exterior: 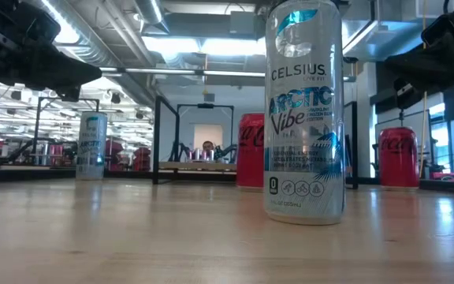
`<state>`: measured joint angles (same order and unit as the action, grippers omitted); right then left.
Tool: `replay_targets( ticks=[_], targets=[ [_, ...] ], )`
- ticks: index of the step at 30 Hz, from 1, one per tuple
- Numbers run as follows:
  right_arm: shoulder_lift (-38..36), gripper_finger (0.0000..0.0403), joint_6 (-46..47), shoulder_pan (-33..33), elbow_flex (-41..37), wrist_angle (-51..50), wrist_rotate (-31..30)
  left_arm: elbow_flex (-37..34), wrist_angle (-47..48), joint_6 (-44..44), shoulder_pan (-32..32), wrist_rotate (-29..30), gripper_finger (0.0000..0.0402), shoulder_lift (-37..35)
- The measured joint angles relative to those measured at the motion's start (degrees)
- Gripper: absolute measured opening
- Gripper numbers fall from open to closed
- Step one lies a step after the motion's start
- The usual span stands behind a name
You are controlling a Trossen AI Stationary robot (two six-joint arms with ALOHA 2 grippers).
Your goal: Place canned beverage on shelf
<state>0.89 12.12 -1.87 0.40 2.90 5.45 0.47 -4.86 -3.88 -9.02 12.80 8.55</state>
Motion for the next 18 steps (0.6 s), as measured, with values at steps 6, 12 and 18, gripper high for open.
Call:
replay_targets(
  ticks=[6,12,18],
  targets=[
    [0.00,0.0007,0.00,0.00,0.00,0.00,0.00,-0.01,0.02,0.01,-0.01,0.00,0.0013,0.00],
    [0.00,0.0007,0.00,0.00,0.00,0.00,0.00,0.00,0.00,0.00,-0.02,0.00,0.0013,0.00],
    [0.00,0.0007,-0.42,0.00,0.00,0.30,-1.05,-0.01,-4.54,-0.95,-0.02,6.10,0.0013,0.03]
  ],
)
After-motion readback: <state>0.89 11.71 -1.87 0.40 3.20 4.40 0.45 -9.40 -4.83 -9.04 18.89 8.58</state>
